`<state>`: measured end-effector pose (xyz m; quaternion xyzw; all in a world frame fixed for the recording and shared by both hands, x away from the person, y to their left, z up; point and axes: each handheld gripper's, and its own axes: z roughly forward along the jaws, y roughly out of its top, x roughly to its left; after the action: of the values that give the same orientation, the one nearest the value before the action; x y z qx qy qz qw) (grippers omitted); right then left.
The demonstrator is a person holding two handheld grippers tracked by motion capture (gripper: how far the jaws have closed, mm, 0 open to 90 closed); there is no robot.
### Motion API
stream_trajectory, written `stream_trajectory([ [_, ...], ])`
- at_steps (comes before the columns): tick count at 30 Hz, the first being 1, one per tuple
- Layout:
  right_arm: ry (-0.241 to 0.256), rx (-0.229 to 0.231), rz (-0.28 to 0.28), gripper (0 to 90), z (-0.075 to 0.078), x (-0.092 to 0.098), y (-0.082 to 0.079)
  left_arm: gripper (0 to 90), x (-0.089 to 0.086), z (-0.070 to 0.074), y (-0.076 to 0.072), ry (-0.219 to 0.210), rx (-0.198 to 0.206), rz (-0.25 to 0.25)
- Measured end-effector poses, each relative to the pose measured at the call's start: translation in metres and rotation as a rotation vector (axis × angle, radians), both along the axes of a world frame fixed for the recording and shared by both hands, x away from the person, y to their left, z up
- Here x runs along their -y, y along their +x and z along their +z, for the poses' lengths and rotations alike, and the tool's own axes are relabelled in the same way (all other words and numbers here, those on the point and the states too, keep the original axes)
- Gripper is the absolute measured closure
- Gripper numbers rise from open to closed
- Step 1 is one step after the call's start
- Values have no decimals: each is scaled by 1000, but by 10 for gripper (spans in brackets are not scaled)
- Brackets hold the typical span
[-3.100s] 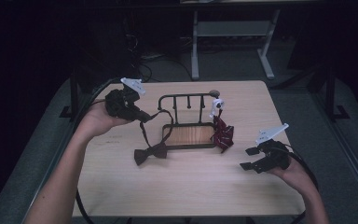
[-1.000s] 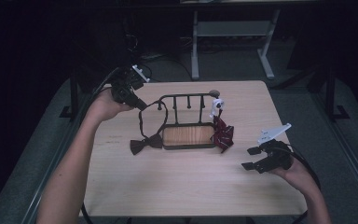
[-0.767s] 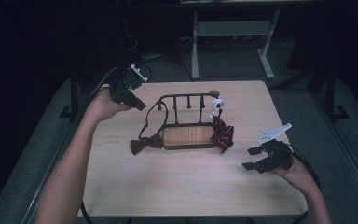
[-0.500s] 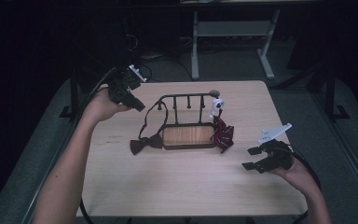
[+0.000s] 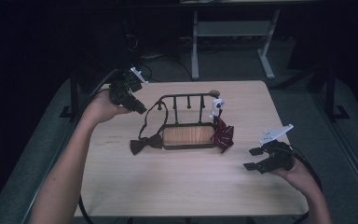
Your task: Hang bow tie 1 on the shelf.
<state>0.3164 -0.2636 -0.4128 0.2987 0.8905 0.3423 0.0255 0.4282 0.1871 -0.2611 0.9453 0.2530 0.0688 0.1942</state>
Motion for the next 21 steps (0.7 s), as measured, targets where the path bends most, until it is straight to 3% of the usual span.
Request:
stream_trajectory([
  [21, 0, 5, -24, 307, -1, 3, 1, 690, -11, -3, -19, -4, 23, -23],
])
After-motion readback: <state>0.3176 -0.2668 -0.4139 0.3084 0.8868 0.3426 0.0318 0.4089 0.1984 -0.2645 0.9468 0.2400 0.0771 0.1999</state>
